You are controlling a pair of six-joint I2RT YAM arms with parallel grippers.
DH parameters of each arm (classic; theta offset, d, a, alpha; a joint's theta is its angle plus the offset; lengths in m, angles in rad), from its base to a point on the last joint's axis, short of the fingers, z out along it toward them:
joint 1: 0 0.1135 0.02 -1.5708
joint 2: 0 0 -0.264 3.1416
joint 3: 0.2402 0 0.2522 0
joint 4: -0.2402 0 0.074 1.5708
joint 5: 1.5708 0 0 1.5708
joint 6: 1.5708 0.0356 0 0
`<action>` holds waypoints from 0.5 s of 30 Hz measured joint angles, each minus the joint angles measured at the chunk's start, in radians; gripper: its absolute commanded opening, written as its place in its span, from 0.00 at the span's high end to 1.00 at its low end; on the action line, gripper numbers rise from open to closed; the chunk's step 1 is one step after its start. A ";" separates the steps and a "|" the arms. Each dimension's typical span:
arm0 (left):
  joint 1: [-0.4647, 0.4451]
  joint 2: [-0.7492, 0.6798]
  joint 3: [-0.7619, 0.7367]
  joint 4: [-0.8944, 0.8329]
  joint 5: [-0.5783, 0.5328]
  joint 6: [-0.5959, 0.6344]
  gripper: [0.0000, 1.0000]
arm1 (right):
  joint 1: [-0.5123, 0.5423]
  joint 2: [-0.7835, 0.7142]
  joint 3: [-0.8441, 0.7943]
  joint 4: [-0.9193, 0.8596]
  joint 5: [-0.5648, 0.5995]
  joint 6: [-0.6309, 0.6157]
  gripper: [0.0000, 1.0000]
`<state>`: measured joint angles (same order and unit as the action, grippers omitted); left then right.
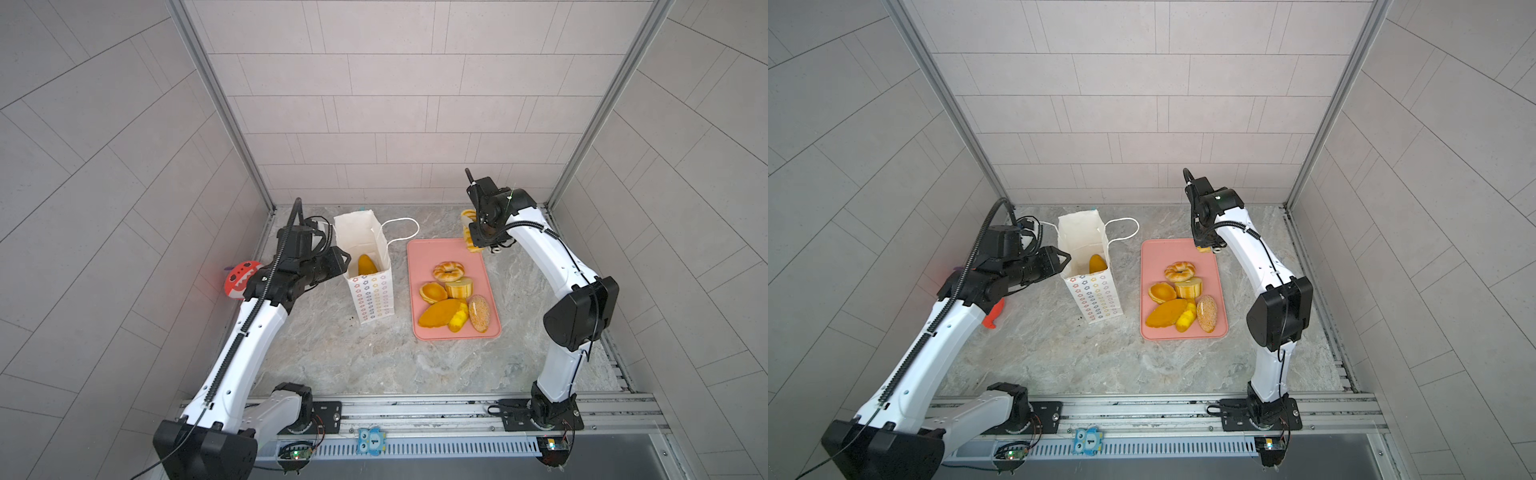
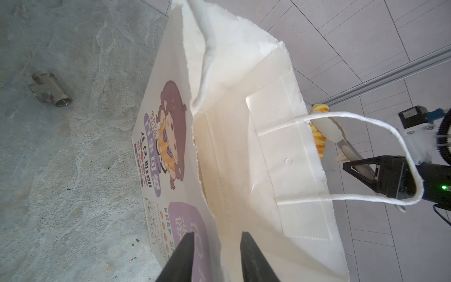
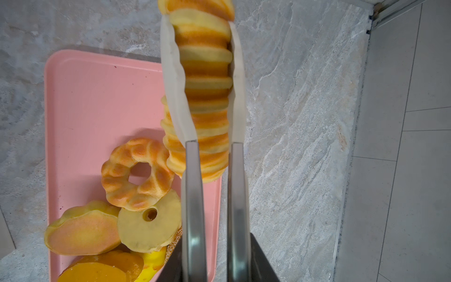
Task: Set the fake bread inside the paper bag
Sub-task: 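Lift the spiral roll with the right gripper off the tray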
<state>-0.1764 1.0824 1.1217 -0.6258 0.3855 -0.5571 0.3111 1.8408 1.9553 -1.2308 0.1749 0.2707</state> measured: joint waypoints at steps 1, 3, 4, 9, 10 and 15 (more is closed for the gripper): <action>0.000 -0.002 0.000 -0.002 -0.002 0.000 0.73 | 0.000 -0.010 0.000 0.000 -0.004 0.000 0.67; 0.000 -0.005 0.000 -0.007 -0.005 -0.001 0.79 | 0.000 -0.031 -0.003 0.002 -0.013 0.002 0.68; 0.000 -0.006 0.000 -0.010 -0.005 0.000 0.82 | 0.000 -0.043 -0.008 0.004 -0.018 0.002 0.68; 0.000 -0.008 0.000 -0.017 -0.009 0.000 0.90 | 0.000 -0.120 -0.064 0.038 -0.051 -0.001 0.68; 0.000 -0.010 0.000 -0.018 -0.010 -0.001 0.91 | 0.000 -0.140 -0.084 0.055 -0.059 -0.002 0.68; 0.000 -0.012 0.000 -0.023 -0.012 0.000 0.93 | 0.000 -0.225 -0.148 0.109 -0.096 -0.002 0.68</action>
<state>-0.1761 1.0702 1.1221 -0.6491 0.3737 -0.5571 0.3111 1.6157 1.8076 -1.1221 0.0792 0.2684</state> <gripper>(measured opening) 0.076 0.322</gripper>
